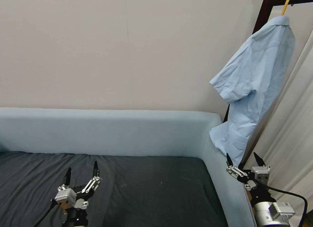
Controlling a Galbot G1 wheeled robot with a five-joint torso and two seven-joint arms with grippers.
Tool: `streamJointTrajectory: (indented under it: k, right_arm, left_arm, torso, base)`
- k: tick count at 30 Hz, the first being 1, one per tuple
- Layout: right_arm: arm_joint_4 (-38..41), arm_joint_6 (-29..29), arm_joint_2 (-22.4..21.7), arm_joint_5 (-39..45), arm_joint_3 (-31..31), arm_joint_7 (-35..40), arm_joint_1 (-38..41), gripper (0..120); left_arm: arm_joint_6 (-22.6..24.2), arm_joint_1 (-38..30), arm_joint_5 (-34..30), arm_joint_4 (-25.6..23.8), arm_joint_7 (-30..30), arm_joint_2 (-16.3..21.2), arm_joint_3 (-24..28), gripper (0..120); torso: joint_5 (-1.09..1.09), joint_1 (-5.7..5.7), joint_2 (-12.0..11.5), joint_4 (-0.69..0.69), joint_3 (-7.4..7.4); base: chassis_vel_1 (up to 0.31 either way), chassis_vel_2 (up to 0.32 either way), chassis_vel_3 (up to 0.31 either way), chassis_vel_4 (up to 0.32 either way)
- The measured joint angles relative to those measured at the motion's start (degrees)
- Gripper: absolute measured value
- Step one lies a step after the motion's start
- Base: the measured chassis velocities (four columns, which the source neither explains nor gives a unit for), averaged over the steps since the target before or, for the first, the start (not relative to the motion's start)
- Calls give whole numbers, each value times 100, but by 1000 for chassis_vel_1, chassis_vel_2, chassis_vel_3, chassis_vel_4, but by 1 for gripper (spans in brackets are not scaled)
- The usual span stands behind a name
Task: Pick up the clothes from the sofa and hang them on the clothes hanger.
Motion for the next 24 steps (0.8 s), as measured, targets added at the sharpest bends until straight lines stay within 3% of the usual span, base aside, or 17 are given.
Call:
streamJointTrajectory:
  k: [24]
  right_arm:
    - [-14, -3, -16, 33, -51, -1, 53, 100]
  left_arm:
    - [6, -12, -18, 3, 9, 12, 7, 100]
  torso:
    - [0, 0, -1, 0, 0]
  base:
    - [0, 0, 0, 0]
